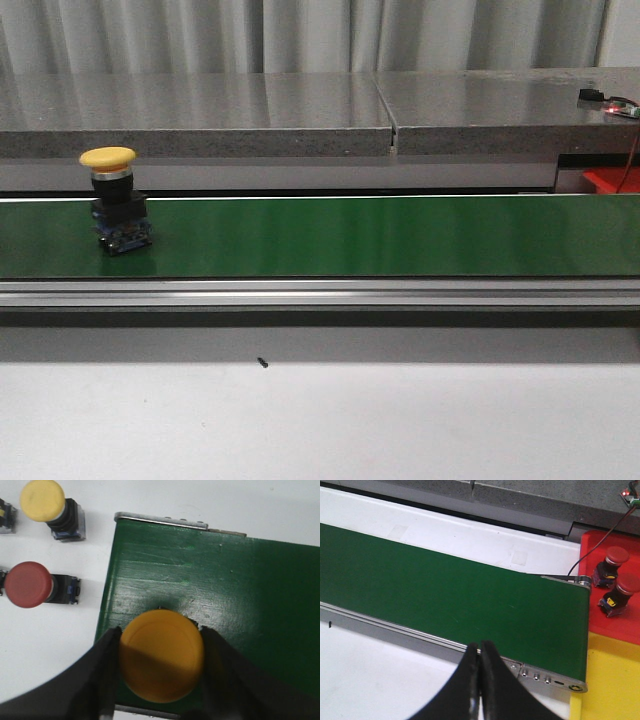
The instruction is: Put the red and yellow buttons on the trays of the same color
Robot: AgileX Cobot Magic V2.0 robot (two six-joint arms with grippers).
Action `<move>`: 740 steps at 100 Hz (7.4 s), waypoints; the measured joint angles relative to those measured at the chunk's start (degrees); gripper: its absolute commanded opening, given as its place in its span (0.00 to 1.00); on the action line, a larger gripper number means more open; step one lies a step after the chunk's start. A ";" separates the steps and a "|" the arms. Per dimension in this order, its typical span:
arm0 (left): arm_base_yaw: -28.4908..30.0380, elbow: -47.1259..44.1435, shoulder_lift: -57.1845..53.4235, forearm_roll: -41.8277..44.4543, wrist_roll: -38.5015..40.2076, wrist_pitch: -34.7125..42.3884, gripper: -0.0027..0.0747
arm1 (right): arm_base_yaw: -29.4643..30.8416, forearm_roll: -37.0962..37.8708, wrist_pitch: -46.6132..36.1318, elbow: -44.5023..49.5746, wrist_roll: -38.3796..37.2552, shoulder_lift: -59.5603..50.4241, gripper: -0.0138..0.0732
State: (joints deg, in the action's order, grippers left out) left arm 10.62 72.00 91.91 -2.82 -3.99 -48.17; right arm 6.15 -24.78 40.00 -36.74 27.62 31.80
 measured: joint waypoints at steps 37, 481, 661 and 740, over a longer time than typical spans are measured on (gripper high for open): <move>-0.12 0.23 3.45 -0.63 0.00 1.67 0.25 | 0.00 0.00 0.00 0.00 0.00 0.00 0.08; -15.47 -46.75 -77.58 -4.95 -3.49 12.06 0.01 | -23.68 1.54 0.59 -32.20 0.03 60.56 0.88; -15.47 -46.75 -77.58 -4.95 -3.49 12.06 0.01 | 19.45 8.32 5.82 -22.23 -10.74 46.95 0.37; -15.47 -46.75 -77.58 -4.95 -3.49 12.06 0.01 | 22.33 6.15 -6.60 -21.67 -10.74 61.44 0.37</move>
State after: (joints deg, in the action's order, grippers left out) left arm -4.85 25.25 14.33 -7.77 -7.48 -36.11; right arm 28.49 -18.64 33.41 -58.40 16.88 93.24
